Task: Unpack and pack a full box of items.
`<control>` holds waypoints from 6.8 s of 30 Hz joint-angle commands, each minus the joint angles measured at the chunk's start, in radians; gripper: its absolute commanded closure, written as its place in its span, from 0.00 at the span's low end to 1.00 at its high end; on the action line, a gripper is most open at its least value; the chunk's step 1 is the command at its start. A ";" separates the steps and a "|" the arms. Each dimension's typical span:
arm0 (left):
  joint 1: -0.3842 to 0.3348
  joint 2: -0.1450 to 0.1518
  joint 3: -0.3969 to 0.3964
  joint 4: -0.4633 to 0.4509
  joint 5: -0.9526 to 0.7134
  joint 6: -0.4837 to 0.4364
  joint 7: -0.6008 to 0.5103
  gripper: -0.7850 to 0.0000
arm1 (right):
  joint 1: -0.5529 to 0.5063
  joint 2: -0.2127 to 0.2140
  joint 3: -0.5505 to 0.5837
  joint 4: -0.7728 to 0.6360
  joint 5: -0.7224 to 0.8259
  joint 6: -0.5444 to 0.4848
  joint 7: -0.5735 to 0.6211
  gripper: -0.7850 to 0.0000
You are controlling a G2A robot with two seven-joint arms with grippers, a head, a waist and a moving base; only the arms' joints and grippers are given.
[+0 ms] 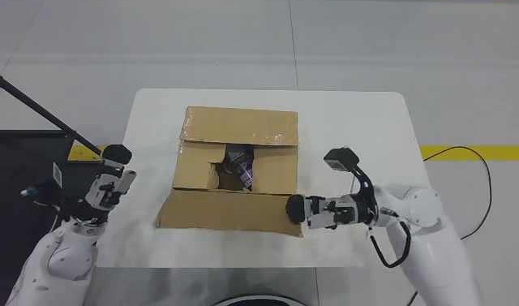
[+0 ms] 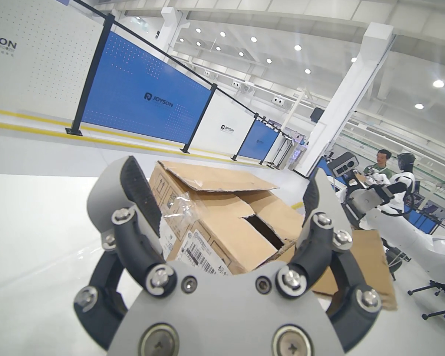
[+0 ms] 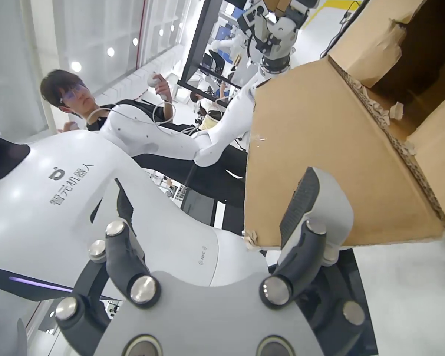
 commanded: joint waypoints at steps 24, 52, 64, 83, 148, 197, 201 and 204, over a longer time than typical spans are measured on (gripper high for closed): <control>0.137 0.165 0.031 -0.303 -0.413 -0.038 -0.662 0.00 | -0.007 0.008 -0.097 -0.008 -0.282 0.018 -0.226 0.00; 0.206 0.247 0.018 -0.285 -0.486 -0.038 -0.999 0.00 | 0.015 -0.002 -0.039 0.068 -0.064 0.078 -0.522 0.00; 0.206 0.247 0.018 -0.285 -0.486 -0.038 -0.999 0.00 | 0.015 -0.009 -0.059 0.095 -0.031 0.137 -0.592 0.00; 0.206 0.247 0.018 -0.285 -0.486 -0.038 -0.999 0.00 | 0.165 -0.048 -0.154 0.241 0.003 0.252 -0.703 0.00; 0.206 0.247 0.018 -0.285 -0.486 -0.038 -0.999 0.00 | 0.739 -0.335 -0.480 1.159 0.066 -0.181 -0.950 0.00; 0.217 0.252 -0.003 -0.302 -0.412 -0.038 -0.902 0.00 | 0.798 -0.402 -0.390 1.313 -0.046 -0.162 -0.926 0.00; 0.238 0.251 -0.055 -0.332 -0.423 -0.038 -0.861 0.00 | 0.784 -0.397 -0.370 1.257 -0.034 -0.202 -0.886 0.00; 0.258 0.249 -0.103 -0.344 -0.429 -0.038 -0.822 0.00 | 0.768 -0.391 -0.352 1.205 -0.020 -0.225 -0.835 0.00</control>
